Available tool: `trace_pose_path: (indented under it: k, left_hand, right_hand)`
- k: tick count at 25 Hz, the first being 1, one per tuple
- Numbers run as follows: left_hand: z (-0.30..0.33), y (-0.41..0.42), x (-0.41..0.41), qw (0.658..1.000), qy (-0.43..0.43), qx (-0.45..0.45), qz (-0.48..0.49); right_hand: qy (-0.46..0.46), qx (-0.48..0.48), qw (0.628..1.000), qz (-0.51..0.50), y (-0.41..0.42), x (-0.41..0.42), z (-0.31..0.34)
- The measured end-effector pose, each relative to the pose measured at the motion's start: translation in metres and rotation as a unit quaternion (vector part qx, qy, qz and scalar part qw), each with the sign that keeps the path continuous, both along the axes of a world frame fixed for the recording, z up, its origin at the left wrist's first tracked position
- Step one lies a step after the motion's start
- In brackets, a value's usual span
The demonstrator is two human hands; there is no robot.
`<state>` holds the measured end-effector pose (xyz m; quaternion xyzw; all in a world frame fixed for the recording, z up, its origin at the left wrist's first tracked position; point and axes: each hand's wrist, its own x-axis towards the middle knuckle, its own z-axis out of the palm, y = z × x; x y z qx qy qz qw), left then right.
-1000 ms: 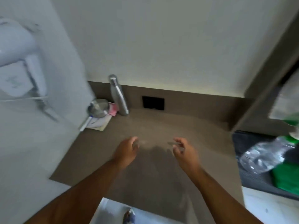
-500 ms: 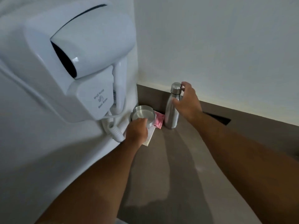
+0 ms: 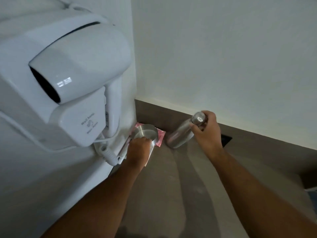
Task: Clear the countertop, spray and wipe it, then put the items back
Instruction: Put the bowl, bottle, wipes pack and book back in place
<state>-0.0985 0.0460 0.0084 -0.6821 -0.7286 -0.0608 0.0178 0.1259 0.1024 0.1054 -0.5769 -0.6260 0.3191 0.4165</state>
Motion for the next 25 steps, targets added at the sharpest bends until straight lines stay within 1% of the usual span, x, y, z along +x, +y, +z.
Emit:
trace_pose_path:
  k: [2, 4, 7, 8, 10, 11, 14, 17, 20, 25]
  left_hand:
    - [0.003, -0.009, 0.031, 0.999, -0.016, 0.021, -0.032]
    - [0.001, -0.016, 0.072, 0.996, -0.037, 0.012, -0.081]
    - [-0.007, -0.018, 0.143, 0.985, -0.066, 0.004, -0.158]
    - [-0.01, -0.017, 0.166, 0.982, -0.064, -0.013, -0.176]
    - [-0.015, -0.01, 0.222, 0.975, -0.039, -0.053, -0.212]
    - [-0.018, -0.006, 0.248, 0.971, -0.023, -0.053, -0.234]
    - [-0.017, 0.004, 0.32, 0.959, -0.01, -0.045, -0.281]
    - [-0.014, 0.008, 0.376, 0.951, -0.003, -0.046, -0.305]
    - [-0.007, 0.008, 0.416, 0.945, 0.006, -0.069, -0.318]
    - [-0.017, 0.007, 0.449, 0.949, -0.02, -0.067, -0.306]
  right_hand:
    - [0.048, -0.002, 0.998, -0.045, -0.021, 0.043, -0.001]
    - [0.058, -0.012, 0.995, -0.078, -0.034, 0.096, 0.002]
    - [0.016, -0.038, 0.994, -0.105, -0.044, 0.179, 0.011]
    - [-0.004, -0.043, 0.993, -0.11, -0.045, 0.203, 0.015]
    - [-0.047, -0.04, 0.989, -0.134, -0.046, 0.256, 0.027]
    - [-0.064, -0.036, 0.986, -0.149, -0.045, 0.281, 0.033]
    - [-0.113, -0.014, 0.978, -0.175, -0.041, 0.339, 0.043]
    - [-0.161, 0.012, 0.967, -0.199, -0.037, 0.368, 0.04]
    - [-0.183, 0.02, 0.958, -0.221, -0.034, 0.384, 0.029]
    - [-0.175, 0.024, 0.949, -0.262, -0.029, 0.395, 0.012]
